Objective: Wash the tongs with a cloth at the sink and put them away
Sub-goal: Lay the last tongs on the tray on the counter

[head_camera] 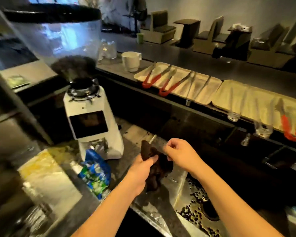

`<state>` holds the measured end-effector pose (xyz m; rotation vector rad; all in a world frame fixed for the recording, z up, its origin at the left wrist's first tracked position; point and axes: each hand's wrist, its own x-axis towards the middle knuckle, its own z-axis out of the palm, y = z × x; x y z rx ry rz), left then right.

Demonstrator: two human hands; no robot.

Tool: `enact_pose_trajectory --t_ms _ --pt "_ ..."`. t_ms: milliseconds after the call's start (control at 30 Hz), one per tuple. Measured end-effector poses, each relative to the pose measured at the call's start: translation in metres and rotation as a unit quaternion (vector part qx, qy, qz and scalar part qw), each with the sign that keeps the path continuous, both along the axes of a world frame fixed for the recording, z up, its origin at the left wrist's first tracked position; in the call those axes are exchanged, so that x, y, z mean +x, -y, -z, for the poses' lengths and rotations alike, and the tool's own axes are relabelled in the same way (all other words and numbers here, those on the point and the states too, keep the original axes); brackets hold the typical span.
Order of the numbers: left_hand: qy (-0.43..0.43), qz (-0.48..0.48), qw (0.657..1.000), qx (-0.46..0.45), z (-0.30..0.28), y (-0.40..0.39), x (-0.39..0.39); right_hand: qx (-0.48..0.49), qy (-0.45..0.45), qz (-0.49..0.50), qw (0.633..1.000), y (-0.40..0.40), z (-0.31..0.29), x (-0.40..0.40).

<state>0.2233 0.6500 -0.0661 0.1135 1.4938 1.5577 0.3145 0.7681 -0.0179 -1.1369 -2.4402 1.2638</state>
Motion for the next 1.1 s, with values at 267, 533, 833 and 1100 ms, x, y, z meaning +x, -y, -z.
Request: enact_pose_trajectory --t_ms 267,533,833,1100 --pt "-0.031 -0.162 0.986 -0.004 -0.002 0.145 -0.076 -0.074 -0.016 -0.174 0.982 0.130 -0.002 -0.120" --pt "-0.018 -0.338 0.940 0.040 0.009 0.317 -0.120 -0.155 -0.034 -0.354 0.922 0.305 0.015 -0.215" --pt "0.062 -0.483 0.871 -0.065 0.048 0.498 -0.154 -0.115 -0.073 -0.514 0.847 0.498 0.013 -0.293" --pt "-0.058 -0.492 0.852 -0.170 0.072 0.603 -0.203 0.021 -0.117 -0.572 0.812 0.632 0.011 -0.358"
